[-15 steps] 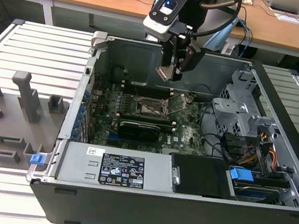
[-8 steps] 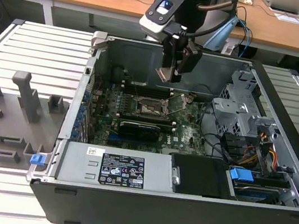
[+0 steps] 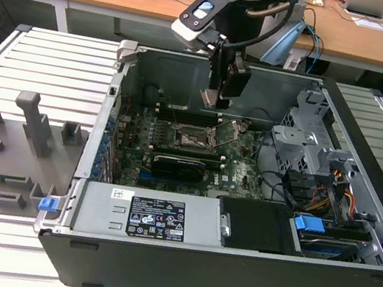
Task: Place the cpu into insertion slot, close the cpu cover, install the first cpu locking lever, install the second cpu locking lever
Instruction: 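Place the cpu into insertion slot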
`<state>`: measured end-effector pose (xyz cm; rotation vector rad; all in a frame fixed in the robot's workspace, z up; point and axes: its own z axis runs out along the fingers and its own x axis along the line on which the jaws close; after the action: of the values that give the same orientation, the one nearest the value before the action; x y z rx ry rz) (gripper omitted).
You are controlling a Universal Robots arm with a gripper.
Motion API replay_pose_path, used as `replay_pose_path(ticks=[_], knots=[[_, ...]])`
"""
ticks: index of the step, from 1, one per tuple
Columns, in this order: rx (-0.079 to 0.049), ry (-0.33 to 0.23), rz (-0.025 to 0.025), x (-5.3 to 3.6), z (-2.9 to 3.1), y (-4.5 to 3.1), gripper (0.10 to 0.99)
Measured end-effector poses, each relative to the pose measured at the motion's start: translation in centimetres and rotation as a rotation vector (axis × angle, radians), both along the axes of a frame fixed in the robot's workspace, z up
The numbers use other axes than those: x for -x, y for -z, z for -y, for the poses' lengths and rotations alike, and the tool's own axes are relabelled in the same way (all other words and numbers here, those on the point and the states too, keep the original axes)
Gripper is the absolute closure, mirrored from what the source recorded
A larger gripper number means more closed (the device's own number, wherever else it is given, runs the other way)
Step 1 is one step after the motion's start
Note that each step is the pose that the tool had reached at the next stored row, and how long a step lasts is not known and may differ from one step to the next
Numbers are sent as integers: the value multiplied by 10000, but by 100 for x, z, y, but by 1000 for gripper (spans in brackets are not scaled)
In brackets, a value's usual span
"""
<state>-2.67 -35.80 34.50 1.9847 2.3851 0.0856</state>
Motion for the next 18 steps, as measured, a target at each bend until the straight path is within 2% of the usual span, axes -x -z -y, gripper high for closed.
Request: replay_pose_path(ticks=[6,8,11,13,18], knots=[[-2,662,-22,0,0,31,561],[1,1017,-57,1,0,55,561],[-2,1508,-79,0,-1,99,561],[0,1692,-82,1,-2,129,561],[-4,1711,-81,25,-2,189,561]])
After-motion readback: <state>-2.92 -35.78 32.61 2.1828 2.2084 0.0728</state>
